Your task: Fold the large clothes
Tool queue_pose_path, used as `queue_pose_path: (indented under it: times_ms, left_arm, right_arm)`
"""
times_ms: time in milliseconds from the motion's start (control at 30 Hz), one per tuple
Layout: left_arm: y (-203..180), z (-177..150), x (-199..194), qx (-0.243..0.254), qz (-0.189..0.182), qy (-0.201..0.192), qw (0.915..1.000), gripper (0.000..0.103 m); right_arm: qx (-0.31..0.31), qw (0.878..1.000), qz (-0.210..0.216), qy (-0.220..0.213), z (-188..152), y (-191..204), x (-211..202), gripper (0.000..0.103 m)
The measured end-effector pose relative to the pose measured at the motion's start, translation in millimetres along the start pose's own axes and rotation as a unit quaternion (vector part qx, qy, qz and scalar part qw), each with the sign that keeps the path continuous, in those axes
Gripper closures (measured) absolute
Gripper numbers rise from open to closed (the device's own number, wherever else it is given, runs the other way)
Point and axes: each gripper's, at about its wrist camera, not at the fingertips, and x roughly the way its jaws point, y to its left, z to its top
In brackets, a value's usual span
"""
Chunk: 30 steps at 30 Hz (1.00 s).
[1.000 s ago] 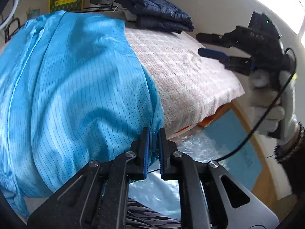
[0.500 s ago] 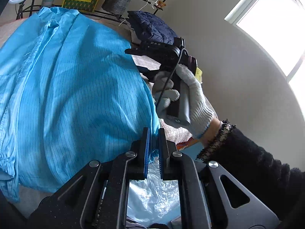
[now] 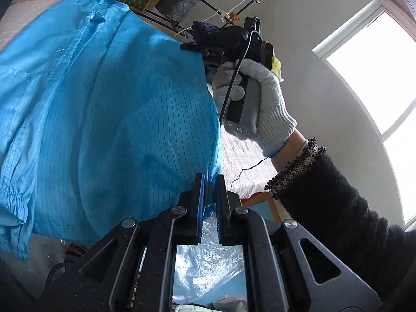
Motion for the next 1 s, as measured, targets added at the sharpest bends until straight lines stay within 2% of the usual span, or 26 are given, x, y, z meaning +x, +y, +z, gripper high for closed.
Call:
queue_pose_path:
  times_ms: [200,333,533,600,733,800,867,933,1000]
  left_arm:
    - [20.8,-1.7,-31.0,-0.037,-0.006,-0.027,0.9989,0.097]
    - [41.1,-5.2,-52.4,-0.065,-0.004,-0.044,0.9969,0.097]
    - [77.5,-11.6,-85.9,-0.117,0.009,-0.069,0.9908,0.097]
    - [92.3,-15.8,-96.9,-0.135,0.017,-0.074,0.9879,0.097]
    - [125.9,-25.5,-106.1,-0.184,0.037,-0.078,0.9791,0.097]
    - [137.8,-30.9,-107.7,-0.203,0.042,-0.075,0.9755,0.098]
    - [145.6,-36.1,-108.7,-0.217,0.042,-0.071,0.9727,0.097]
    - [149.2,-39.6,-109.4,-0.222,0.042,-0.069,0.9718,0.098]
    - [155.8,-35.2,-107.4,-0.223,0.040,-0.068,0.9716,0.097]
  right_arm:
    - [-0.109,0.994,-0.024,-0.009,6.4,85.2,5.8,0.103]
    - [-0.207,0.976,-0.061,0.004,-3.7,147.7,29.2,0.103]
    - [-0.322,0.941,-0.099,0.035,-35.3,222.0,85.6,0.103]
    - [-0.360,0.925,-0.112,0.047,-49.4,244.6,109.4,0.103]
    - [-0.423,0.891,-0.147,0.081,-80.1,269.4,161.8,0.103]
    - [-0.437,0.881,-0.155,0.096,-91.0,273.0,180.9,0.103]
    - [-0.428,0.883,-0.149,0.122,-95.3,271.9,190.5,0.100]
    - [-0.402,0.899,-0.094,0.148,-94.1,265.6,180.5,0.098]
    - [-0.387,0.909,-0.048,0.149,-91.7,260.1,155.5,0.094]
